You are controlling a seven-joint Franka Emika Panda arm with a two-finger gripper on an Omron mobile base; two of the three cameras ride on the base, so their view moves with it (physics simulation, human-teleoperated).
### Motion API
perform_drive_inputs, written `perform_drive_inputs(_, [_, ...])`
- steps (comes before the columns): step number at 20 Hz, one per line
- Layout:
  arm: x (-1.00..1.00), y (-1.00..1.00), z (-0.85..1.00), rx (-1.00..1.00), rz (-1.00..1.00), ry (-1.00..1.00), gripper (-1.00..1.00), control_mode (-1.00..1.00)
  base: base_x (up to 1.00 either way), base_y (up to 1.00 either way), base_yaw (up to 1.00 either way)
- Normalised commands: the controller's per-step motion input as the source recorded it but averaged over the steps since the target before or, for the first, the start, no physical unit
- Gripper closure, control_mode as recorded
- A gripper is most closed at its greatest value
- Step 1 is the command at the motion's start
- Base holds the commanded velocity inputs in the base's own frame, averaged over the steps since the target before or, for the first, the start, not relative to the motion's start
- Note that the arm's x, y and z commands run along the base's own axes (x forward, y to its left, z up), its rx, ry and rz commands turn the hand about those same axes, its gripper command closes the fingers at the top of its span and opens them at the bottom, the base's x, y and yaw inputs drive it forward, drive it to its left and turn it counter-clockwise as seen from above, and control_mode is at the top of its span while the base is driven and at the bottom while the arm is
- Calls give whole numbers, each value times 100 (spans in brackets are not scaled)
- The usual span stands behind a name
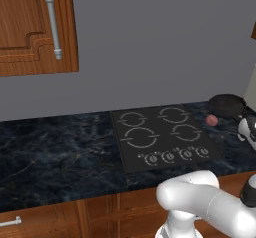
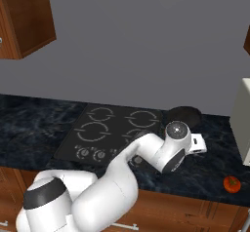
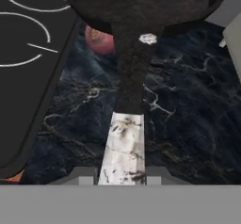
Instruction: Place the pan on the rear right burner on the stove. Then place the tomato and the onion in the pan and turn on the rear right burner.
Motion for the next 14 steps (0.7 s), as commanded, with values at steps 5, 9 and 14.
perform_drive_inputs(5, [1,26,14,4,5,0,100,-100,0,0,0])
perform_drive_inputs(9, [7,22,34,0,12,0,100,-100,0,0,0])
perform_drive_inputs(14, [0,19,57,0,10,4,100,-100,0,0,0])
